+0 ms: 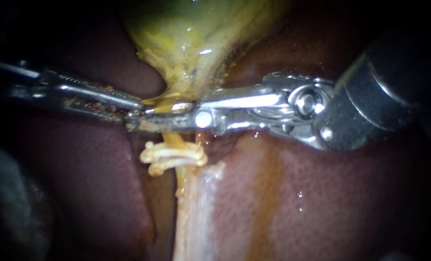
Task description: Going back third clip left tube
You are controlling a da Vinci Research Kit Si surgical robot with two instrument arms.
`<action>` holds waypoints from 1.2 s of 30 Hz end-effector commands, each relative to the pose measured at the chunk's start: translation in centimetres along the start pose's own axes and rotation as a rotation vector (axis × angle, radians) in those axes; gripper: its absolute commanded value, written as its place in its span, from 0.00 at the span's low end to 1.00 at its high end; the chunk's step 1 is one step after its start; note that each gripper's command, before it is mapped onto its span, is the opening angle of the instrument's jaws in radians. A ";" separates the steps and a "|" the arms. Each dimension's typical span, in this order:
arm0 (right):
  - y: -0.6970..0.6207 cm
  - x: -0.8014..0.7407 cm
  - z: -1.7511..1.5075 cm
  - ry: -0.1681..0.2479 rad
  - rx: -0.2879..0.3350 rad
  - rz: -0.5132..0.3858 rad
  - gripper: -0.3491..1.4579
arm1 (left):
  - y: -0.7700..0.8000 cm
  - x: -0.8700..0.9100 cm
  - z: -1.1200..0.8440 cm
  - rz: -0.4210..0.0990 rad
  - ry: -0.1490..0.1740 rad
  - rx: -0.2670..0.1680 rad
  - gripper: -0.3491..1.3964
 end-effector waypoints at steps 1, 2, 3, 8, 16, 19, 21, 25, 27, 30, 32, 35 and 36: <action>0.01 -0.01 0.00 -0.003 0.003 0.000 0.00 | 0.00 0.00 0.00 0.000 0.000 0.000 0.00; 0.01 -0.01 0.00 -0.003 0.003 0.000 0.00 | 0.00 0.00 0.00 0.000 0.000 0.000 0.00; 0.01 -0.01 0.00 -0.003 0.007 0.000 0.00 | 0.00 0.00 0.00 0.000 0.000 0.000 0.00; 0.10 -0.10 0.10 -0.001 0.052 -0.080 0.33 | 0.00 0.00 0.00 0.000 0.000 0.000 0.00; 0.40 -0.41 0.27 -0.016 0.054 -0.125 0.44 | 0.00 0.00 -0.01 0.000 0.000 0.000 0.00; 0.50 -0.49 0.28 -0.036 0.038 -0.155 0.44 | 0.00 0.00 -0.01 0.000 0.000 0.000 0.00; 0.56 -0.50 0.26 -0.058 0.013 -0.192 0.44 | 0.00 0.00 -0.01 0.000 0.000 0.000 0.00; 0.61 -0.50 0.18 -0.086 -0.030 -0.271 0.44 | 0.00 0.00 -0.01 0.000 0.000 0.000 0.00; 0.62 -0.52 0.12 -0.115 -0.045 -0.337 0.45 | 0.00 -0.01 -0.01 0.000 0.000 0.000 0.00; 0.58 -0.56 0.02 -0.133 -0.077 -0.465 0.47 | 0.00 -0.01 -0.02 0.001 0.000 -0.001 0.00; 0.54 -0.59 -0.07 -0.113 -0.113 -0.517 0.47 | 0.00 -0.02 -0.02 0.001 -0.001 -0.001 0.00; 0.46 -0.67 -0.26 -0.111 -0.122 -0.602 0.47 | 0.00 -0.02 -0.03 0.001 -0.001 -0.001 0.00; 0.42 -0.71 -0.35 -0.112 -0.123 -0.625 0.47 | 0.00 -0.02 -0.03 0.001 -0.001 -0.001 0.00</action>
